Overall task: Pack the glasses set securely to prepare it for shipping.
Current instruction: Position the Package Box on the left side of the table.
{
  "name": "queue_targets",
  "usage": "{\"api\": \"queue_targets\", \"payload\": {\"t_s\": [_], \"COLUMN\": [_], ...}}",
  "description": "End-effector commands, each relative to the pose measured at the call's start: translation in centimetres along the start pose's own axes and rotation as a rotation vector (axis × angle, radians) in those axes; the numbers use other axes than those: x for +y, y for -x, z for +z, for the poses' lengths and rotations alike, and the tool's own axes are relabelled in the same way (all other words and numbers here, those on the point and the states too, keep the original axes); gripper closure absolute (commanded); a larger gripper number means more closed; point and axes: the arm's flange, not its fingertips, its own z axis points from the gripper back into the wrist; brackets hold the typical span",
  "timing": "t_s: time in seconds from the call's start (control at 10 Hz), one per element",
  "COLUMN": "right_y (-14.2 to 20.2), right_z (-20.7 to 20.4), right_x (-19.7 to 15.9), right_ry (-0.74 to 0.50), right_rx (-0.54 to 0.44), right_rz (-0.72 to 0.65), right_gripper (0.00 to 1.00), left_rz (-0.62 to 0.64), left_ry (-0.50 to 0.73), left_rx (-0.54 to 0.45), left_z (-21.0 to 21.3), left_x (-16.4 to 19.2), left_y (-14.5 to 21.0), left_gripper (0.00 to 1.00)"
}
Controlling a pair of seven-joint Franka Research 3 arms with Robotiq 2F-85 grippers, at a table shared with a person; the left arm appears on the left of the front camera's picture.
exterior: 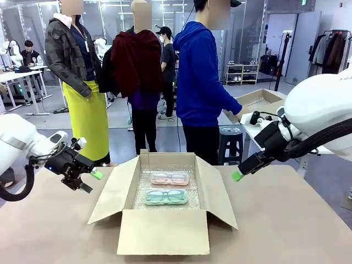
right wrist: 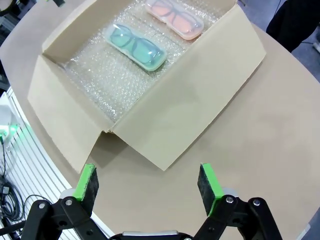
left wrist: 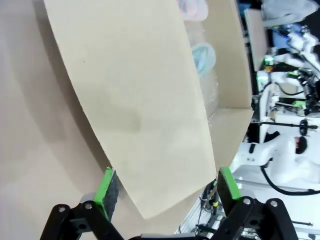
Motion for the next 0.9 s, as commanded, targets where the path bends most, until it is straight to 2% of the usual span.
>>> {"api": "queue_targets", "payload": {"t_s": [0.0,0.3,0.5,0.7,0.8], "right_y": [0.1,0.1,0.1,0.1,0.1], "right_z": [-0.2,-0.2,-0.2,-0.2,-0.2], "right_x": [0.0,0.0,0.0,0.0,0.0], "right_ry": [0.009,0.009,0.009,0.009,0.009], "right_rx": [-0.007,-0.007,-0.007,-0.007,-0.007], "right_rz": [0.01,0.01,0.01,0.01,0.01], "right_gripper": [0.0,0.0,0.0,0.0,0.0], "left_rz": [0.003,0.048,0.047,0.128,0.121], "left_ry": [0.128,0.181,0.186,0.222,0.22], "left_rx": [-0.023,-0.081,-0.165,-0.174,-0.173], "left_z": [0.2,-1.4,-2.5,-3.7,-4.0], "left_x": [1.7,4.8,5.8,6.4,6.0], "left_y": [-0.9,-0.9,-0.7,-0.3,-0.1], "left_gripper": [0.0,0.0,0.0,0.0,0.0]}}
